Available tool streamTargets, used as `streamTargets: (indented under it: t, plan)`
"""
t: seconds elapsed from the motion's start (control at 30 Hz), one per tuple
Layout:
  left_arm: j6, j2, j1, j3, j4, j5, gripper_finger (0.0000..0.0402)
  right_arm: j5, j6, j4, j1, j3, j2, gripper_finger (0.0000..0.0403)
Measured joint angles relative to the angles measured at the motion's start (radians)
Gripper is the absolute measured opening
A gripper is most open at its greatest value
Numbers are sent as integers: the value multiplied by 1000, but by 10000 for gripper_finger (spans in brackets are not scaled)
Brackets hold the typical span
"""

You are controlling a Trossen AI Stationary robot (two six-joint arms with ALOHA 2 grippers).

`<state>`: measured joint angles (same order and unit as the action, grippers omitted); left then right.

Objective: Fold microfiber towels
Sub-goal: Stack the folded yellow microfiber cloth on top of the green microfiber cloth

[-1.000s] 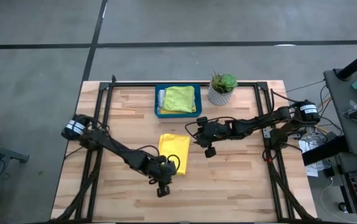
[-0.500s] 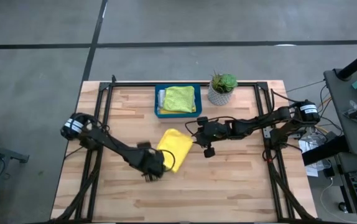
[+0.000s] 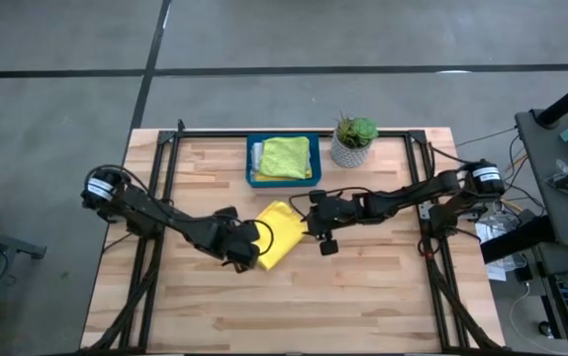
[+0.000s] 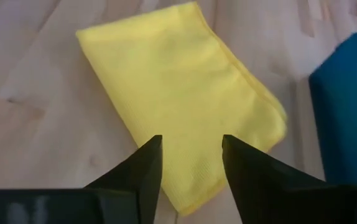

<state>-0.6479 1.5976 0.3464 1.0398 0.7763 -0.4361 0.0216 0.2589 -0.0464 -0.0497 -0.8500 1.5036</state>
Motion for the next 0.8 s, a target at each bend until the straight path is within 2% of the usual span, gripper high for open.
streamTargets:
  t: [0.1,0.2,0.37,0.57,0.67,0.8]
  plan:
    - [0,-3,4,0,-93,40,12,0,-2,9,-5,-30,33,166]
    - [1,-3,7,0,-180,106,38,0,3,69,-5,-73,70,180]
    - [-11,4,17,-2,-291,157,115,1,48,181,-9,-142,120,203]
    - [-136,4,30,-6,-395,157,200,2,102,321,-25,-202,165,221]
    - [-180,21,41,-6,-442,138,217,1,119,342,-39,-211,178,224]
    - [-185,81,42,9,-456,126,220,1,125,335,-50,-209,191,224]
